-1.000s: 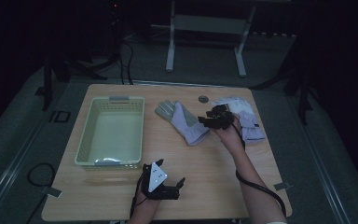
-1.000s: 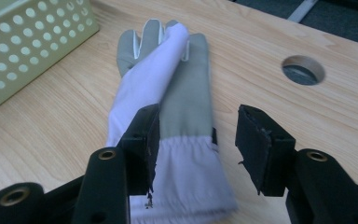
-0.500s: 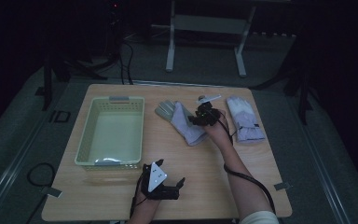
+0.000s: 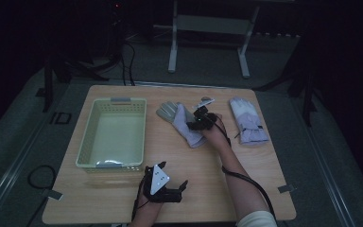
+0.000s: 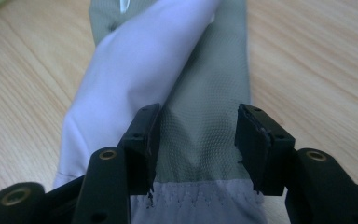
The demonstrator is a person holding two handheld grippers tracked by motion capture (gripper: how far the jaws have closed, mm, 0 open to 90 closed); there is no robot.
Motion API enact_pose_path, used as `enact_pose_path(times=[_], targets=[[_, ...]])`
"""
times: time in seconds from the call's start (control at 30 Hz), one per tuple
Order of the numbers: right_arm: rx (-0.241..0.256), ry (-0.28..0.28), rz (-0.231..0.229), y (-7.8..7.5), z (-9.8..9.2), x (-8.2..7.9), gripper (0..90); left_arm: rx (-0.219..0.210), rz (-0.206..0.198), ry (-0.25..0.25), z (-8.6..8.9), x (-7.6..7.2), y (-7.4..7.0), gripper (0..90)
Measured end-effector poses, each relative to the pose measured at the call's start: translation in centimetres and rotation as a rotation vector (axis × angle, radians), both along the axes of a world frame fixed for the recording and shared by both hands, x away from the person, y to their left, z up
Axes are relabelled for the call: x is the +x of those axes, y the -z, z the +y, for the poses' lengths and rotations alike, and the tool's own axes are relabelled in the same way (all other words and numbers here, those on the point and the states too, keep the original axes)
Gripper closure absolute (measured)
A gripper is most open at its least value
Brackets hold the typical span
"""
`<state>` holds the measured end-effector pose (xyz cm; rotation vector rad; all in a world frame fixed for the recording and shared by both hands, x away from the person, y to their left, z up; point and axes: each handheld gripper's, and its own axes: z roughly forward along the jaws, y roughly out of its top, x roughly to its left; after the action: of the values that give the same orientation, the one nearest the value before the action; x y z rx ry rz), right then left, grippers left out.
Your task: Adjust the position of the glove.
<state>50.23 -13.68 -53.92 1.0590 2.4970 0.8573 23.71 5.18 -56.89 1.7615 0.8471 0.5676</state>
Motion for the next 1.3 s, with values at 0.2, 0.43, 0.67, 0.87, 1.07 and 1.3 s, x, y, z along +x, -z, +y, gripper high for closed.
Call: enact_pose_path(times=[0.2, 0.43, 0.67, 0.87, 1.07, 1.3], targets=[[-0.026, -0.017, 0.011, 0.2, 0.3, -0.1, 72.0, 0.000, 0.000, 0.000, 0.0, 0.0, 0.0, 0.7], [0.087, 0.100, 0.049, -1.0, 0.3, -0.8, 87.3, -0.004, 0.002, 0.002, 0.0, 0.0, 0.0, 0.7], [0.222, 0.232, 0.018, -2.9, -1.2, -3.2, 87.4, 0.005, -0.003, 0.002, 0.0, 0.0, 0.0, 0.7], [0.294, 0.273, -0.004, -4.3, -2.3, -6.6, 87.4, 0.004, -0.001, 0.001, 0.0, 0.0, 0.0, 0.7], [0.328, 0.341, -0.052, -5.9, -3.7, -10.0, 87.4, 0.007, -0.006, 0.000, -0.1, -0.1, 0.0, 0.7], [0.329, 0.346, -0.100, -6.7, -4.8, -13.2, 87.2, 0.005, -0.001, 0.001, 0.0, 0.0, 0.0, 0.7]])
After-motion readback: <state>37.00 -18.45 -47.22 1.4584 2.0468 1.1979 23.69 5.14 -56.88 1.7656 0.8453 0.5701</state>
